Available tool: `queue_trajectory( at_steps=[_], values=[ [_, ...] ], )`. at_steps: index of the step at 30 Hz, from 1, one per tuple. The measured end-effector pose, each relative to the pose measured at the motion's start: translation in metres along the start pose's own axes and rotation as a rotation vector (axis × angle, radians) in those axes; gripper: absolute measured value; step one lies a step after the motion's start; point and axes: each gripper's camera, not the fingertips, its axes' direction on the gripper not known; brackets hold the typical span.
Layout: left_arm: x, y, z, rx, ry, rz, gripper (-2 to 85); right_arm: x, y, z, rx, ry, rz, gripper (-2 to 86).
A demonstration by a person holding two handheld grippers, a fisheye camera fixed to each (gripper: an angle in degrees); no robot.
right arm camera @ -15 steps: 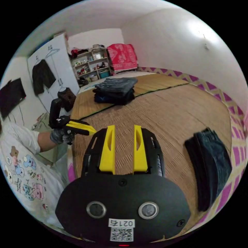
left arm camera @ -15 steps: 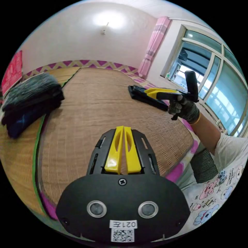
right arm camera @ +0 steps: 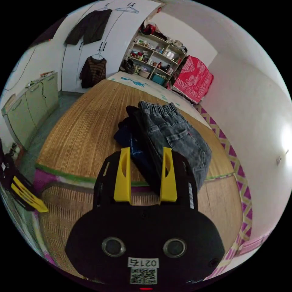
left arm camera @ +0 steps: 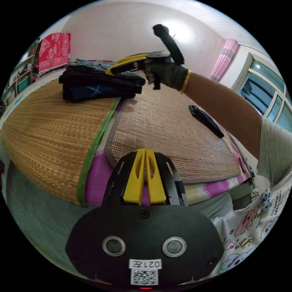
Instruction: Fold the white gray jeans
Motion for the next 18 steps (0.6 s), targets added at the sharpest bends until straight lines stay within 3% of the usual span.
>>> queue_trajectory(
  at_steps=[5, 11, 18],
  values=[
    [-0.028, 0.011, -0.023, -0.001, 0.003, -0.013, -0.9, -0.015, -0.064, 0.055, -0.027, 0.068, -0.066, 13.7],
    [-0.056, 0.019, -0.051, 0.03, 0.018, -0.053, -0.9, -0.016, -0.093, 0.098, -0.105, 0.118, -0.077, 5.8],
    [-0.07, 0.021, -0.073, 0.033, 0.041, -0.08, -1.0, 0.081, -0.084, 0.06, 0.01, -0.284, 0.385, 4.9]
  ],
)
